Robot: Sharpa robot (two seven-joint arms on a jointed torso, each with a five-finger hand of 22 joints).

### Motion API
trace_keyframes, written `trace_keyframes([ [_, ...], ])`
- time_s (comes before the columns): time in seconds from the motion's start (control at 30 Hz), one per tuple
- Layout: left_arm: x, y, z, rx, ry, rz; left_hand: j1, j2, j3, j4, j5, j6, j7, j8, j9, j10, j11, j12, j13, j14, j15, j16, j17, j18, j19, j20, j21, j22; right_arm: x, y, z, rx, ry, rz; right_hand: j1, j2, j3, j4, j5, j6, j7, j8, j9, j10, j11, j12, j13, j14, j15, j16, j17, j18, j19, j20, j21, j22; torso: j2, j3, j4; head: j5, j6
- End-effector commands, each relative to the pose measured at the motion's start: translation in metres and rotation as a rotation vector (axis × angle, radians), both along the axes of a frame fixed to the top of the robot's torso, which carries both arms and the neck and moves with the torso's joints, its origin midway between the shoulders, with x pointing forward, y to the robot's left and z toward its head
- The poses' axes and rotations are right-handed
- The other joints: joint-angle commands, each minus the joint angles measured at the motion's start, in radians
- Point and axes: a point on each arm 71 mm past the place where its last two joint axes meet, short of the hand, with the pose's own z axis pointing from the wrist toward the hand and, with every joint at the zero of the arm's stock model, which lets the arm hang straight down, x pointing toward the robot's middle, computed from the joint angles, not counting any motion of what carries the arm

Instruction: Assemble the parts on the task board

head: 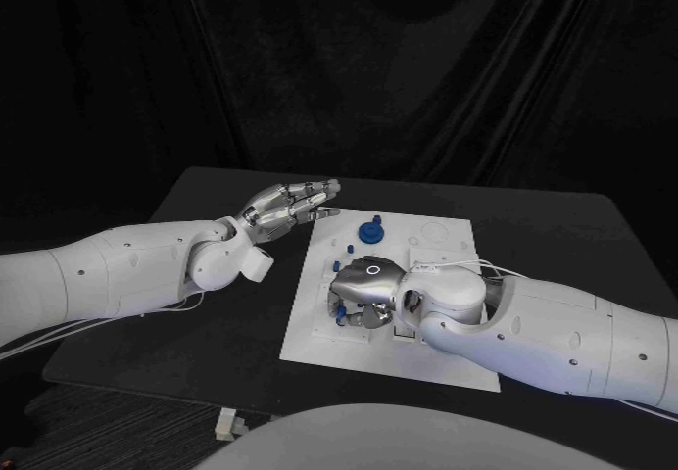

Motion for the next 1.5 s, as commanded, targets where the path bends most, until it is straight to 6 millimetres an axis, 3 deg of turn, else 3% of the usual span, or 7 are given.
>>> trace_keyframes([
  [0.03, 0.0, -0.001, 0.0, -0.014, 0.002, -0.006, 0.003, -0.002, 0.005, -0.002, 0.006, 0.004, 0.002, 0.006, -0.001, 0.0, 0.01, 0.002, 0.001, -0.002, 0.003, 0.005, 0.0, 0.012, 0.001, 0.004, 0.001, -0.002, -0.001, 0.0, 0.0, 0.002, -0.01, -0.008, 0.012, 0.002, 0.006, -0.002, 0.003, -0.006, 0.002, -0.003, -0.002, 0.045, -0.039, 0.002, 0.006, -0.003, -0.004, -0.004, -0.001, -0.008, -0.003, -0.002, -0.003, 0.11, 0.0, 0.0, -0.0006, -0.001, 0.0],
  [0.47, 0.0, -0.001, -0.001, -0.009, 0.01, -0.009, 0.003, -0.002, 0.006, -0.002, 0.006, 0.002, 0.002, 0.005, -0.001, 0.0, 0.01, 0.001, 0.001, -0.002, 0.003, 0.005, 0.0, 0.012, 0.0, 0.004, 0.001, -0.004, -0.002, -0.001, -0.009, -0.012, 0.006, -0.021, 0.006, -0.003, 0.008, -0.003, 0.003, -0.009, 0.004, -0.008, -0.003, 0.043, -0.037, -0.004, 0.005, -0.008, -0.003, -0.012, -0.012, -0.006, -0.009, -0.002, -0.015, 0.107, 0.0, 0.0002, -0.0001, 0.004, 0.0],
  [0.8, 0.0, -0.001, -0.001, -0.008, 0.012, -0.011, 0.003, -0.002, 0.006, -0.002, 0.005, 0.002, 0.002, 0.005, -0.001, -0.001, 0.011, 0.001, 0.001, -0.002, 0.003, 0.005, 0.0, 0.012, 0.001, 0.004, 0.001, -0.003, -0.003, -0.004, -0.016, -0.024, 0.018, -0.034, -0.012, -0.018, 0.03, -0.008, 0.0, -0.062, 0.025, -0.05, -0.016, -0.018, -0.012, -0.042, 0.003, -0.037, 0.018, -0.041, -0.049, 0.002, -0.047, 0.012, -0.082, 0.092, 0.001, 0.0002, 0.0002, 0.005, 0.0],
  [1.5, 0.0, -0.001, -0.003, -0.004, 0.02, -0.014, 0.004, 0.001, 0.01, -0.003, 0.006, 0.002, 0.003, 0.006, -0.001, 0.0, 0.011, 0.002, 0.001, -0.002, 0.003, 0.005, 0.0, 0.012, 0.001, 0.004, 0.001, -0.004, -0.008, -0.007, -0.015, -0.017, 0.026, -0.031, -0.014, -0.016, 0.041, -0.017, 0.004, -0.037, 0.018, -0.041, -0.011, 0.007, -0.02, -0.026, 0.01, -0.04, 0.014, -0.041, -0.05, 0.004, -0.05, 0.014, -0.074, 0.094, 0.0, 0.0004, 0.0001, 0.008, 0.0],
])
